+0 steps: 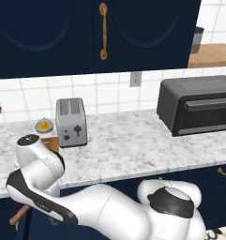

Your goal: Place the appropriate cutting tool for cutting the broccoli skin on the cutting board.

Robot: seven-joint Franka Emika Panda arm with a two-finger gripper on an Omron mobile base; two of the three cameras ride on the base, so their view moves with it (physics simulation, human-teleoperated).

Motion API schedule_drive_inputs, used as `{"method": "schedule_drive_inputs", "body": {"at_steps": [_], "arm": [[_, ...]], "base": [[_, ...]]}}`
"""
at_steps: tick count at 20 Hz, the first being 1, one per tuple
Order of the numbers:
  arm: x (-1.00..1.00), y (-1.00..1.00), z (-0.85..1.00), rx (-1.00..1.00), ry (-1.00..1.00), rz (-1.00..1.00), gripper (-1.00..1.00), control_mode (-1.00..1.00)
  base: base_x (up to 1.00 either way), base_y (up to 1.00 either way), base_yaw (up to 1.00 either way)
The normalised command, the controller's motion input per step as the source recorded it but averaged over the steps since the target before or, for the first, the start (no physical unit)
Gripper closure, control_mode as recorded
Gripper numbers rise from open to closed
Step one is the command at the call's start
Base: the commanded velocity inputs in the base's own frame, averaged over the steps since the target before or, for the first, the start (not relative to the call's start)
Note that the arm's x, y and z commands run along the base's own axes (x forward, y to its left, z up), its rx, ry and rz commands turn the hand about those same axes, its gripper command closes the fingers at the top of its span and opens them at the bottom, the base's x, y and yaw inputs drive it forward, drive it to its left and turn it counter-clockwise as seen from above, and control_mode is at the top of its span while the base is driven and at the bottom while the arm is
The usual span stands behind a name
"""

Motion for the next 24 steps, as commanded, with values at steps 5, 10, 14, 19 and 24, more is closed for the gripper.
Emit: {"method": "schedule_drive_inputs", "body": {"at_steps": [5, 10, 14, 19, 24], "arm": [[0.70, 0.00, 0.00, 0.00, -0.01, -0.05, 1.00, -1.00], [0.79, 0.00, 0.00, 0.00, 0.00, -0.07, 1.00, -1.00], [0.72, 0.07, 0.00, 0.00, 0.00, -0.09, 1.00, -1.00], [0.71, 0.22, 0.00, 0.00, 0.00, -0.08, 1.00, -1.00], [0.61, 0.18, -0.11, -0.01, 0.00, -0.05, 1.00, -1.00]], "base": [[0.00, 0.00, 0.00], [0.00, 0.00, 0.00], [0.00, 0.00, 0.00], [0.00, 0.00, 0.00], [0.00, 0.00, 0.00]]}}
